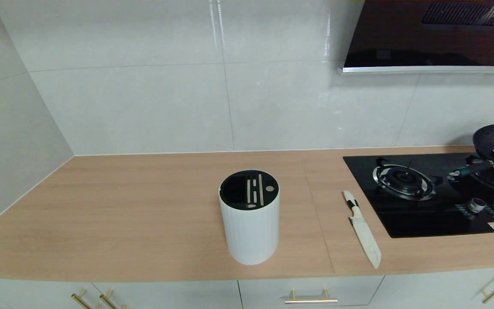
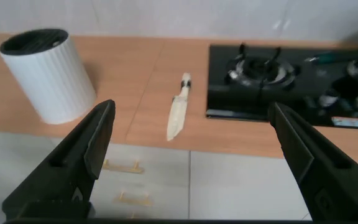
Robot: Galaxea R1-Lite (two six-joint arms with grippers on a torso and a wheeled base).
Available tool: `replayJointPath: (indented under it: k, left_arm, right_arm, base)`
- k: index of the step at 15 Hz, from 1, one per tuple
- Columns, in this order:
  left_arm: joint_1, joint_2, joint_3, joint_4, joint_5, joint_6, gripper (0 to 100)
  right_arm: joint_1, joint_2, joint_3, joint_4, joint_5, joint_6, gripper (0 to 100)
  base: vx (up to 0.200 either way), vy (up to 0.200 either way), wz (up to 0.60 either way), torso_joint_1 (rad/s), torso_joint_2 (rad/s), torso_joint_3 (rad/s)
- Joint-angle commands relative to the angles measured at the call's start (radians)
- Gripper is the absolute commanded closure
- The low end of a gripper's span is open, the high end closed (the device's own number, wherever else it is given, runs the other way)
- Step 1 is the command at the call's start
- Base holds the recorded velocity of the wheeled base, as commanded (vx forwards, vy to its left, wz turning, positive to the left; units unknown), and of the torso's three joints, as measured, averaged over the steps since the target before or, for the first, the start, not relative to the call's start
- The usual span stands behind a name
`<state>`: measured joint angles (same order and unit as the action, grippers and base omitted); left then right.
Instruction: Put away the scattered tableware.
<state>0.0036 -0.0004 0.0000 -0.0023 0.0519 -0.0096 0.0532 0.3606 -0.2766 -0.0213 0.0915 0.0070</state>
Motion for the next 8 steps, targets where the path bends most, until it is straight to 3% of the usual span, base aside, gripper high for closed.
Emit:
replayJointPath:
  k: [1,3,5,8]
  left_arm:
    - [-0.001,0.0,0.0,-0.001,0.0,0.0,0]
    - [0.001,0.0,0.0,-0.001,0.0,0.0,0]
    - [-0.001,0.0,0.0,-0.001,0.0,0.0,0]
    - [0.001,0.0,0.0,-0.001,0.0,0.0,0]
  right_arm:
    - [0.02,0.532,-0.243,-0.055,0.02,0.027,0]
    - [0.065,0.755,-0.286,-0.085,-0.003,0.027,0]
    - [0.129,0.951,-0.303,-0.169,-0.088,0.024,0]
    - [0.145,1.183,-0.378,-0.281,-0.131,0.024,0]
  base:
    - [0.0,0.0,0.0,0.0,0.0,0.0]
    - [0.0,0.0,0.0,0.0,0.0,0.0]
    - [0.0,0.0,0.0,0.0,0.0,0.0]
    - [0.0,0.0,0.0,0.0,0.0,0.0]
